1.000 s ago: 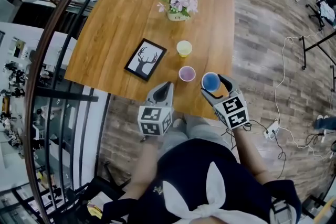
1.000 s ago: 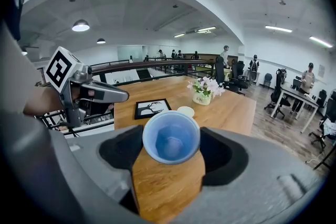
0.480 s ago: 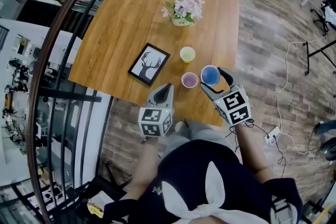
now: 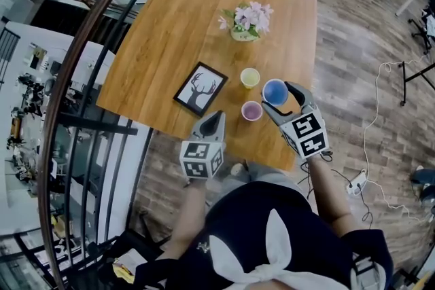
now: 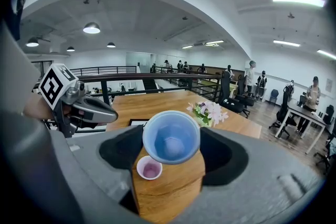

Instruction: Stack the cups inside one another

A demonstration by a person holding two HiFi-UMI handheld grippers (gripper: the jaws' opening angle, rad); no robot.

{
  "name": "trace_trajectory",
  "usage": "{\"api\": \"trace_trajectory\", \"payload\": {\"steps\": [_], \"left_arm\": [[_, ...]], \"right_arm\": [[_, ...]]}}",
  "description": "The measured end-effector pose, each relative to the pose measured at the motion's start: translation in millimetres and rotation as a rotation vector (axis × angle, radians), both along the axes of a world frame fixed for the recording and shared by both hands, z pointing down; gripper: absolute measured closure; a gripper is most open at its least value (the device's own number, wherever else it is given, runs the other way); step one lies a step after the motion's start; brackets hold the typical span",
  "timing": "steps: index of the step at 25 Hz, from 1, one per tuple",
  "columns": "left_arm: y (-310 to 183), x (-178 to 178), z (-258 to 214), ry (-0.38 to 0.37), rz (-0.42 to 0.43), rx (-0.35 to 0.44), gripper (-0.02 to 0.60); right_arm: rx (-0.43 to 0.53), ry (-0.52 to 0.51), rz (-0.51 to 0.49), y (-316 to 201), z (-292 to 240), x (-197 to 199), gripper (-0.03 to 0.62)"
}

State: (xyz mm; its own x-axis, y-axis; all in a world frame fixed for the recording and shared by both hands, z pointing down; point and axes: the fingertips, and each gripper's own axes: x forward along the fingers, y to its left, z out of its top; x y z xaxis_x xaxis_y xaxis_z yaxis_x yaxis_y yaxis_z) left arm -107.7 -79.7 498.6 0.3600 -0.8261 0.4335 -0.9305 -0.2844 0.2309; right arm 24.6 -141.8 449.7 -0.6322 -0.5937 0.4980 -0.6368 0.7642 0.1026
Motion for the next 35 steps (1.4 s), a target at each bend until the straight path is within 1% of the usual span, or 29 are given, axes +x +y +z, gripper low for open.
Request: {"api": "trace_trajectory", "payload": {"steps": [9,19,28,35], "left_arm": [[-4,-2,6,-0.003,-0.008,-0.018,0.558],[-15,-12,14,-0.002,-0.047,-0.041,0.558],[-25,-19,21,-0.016,-0.067,-0.071,0.558],[-31,-20,24,0.004,-0.086,-0.088,0.558]], "right_arm": [[0.035,-0.006,-0.042,-24,-13,-22,0.258],[0.047,0.012,-0.08,-59,-11,-39,0.258],[0.006,0.009,-0.116,-80,6,-55,0.258],[-0.028,0.016,-0.133,-93,24,-60,0.258]]}}
